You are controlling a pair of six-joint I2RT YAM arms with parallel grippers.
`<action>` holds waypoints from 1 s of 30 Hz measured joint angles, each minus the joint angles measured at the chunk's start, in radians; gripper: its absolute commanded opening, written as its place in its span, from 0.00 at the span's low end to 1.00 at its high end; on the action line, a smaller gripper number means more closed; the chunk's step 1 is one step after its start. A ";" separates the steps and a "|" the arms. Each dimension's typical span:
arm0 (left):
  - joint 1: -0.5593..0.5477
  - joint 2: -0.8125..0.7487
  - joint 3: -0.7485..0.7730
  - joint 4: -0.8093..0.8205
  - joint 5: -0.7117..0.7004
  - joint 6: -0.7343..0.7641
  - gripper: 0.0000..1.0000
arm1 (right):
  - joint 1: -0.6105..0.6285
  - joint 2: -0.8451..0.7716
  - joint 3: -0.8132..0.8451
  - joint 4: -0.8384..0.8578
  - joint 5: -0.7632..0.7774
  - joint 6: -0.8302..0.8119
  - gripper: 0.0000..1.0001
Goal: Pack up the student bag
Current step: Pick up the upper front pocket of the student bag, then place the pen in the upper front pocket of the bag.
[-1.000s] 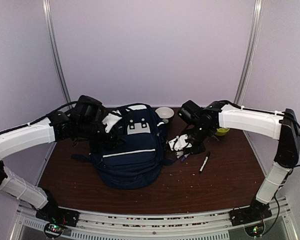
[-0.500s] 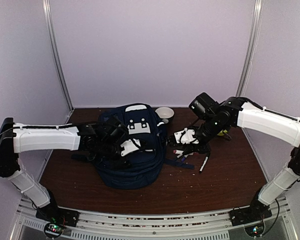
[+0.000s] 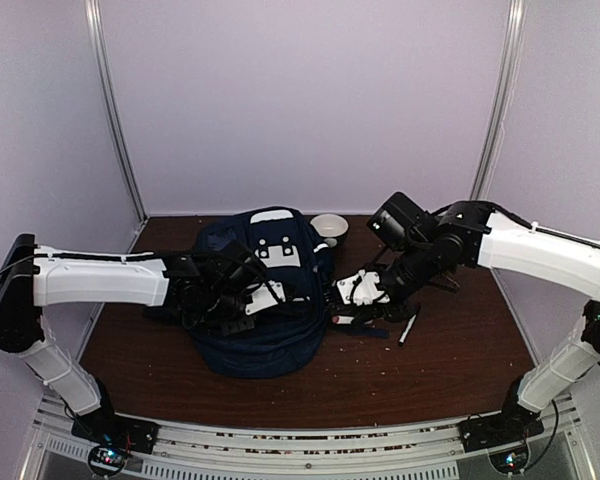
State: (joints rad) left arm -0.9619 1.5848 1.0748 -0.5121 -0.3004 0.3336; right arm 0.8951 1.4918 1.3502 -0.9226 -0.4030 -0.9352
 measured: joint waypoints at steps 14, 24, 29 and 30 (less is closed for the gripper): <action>0.075 -0.160 0.068 -0.025 0.064 -0.060 0.00 | 0.201 0.216 0.219 0.133 0.212 0.015 0.04; 0.126 -0.163 0.132 -0.095 0.200 -0.111 0.00 | 0.243 0.460 0.358 0.309 0.433 -0.010 0.04; 0.161 -0.174 0.132 -0.096 0.269 -0.125 0.00 | 0.244 0.558 0.364 0.417 0.553 -0.058 0.04; 0.167 -0.177 0.132 -0.096 0.282 -0.127 0.00 | 0.244 0.576 0.365 0.441 0.577 -0.068 0.04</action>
State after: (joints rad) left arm -0.7948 1.4078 1.2064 -0.6083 -0.0181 0.2070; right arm 1.1389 2.0678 1.7153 -0.4816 0.1741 -1.0031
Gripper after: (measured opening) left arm 0.028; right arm 0.086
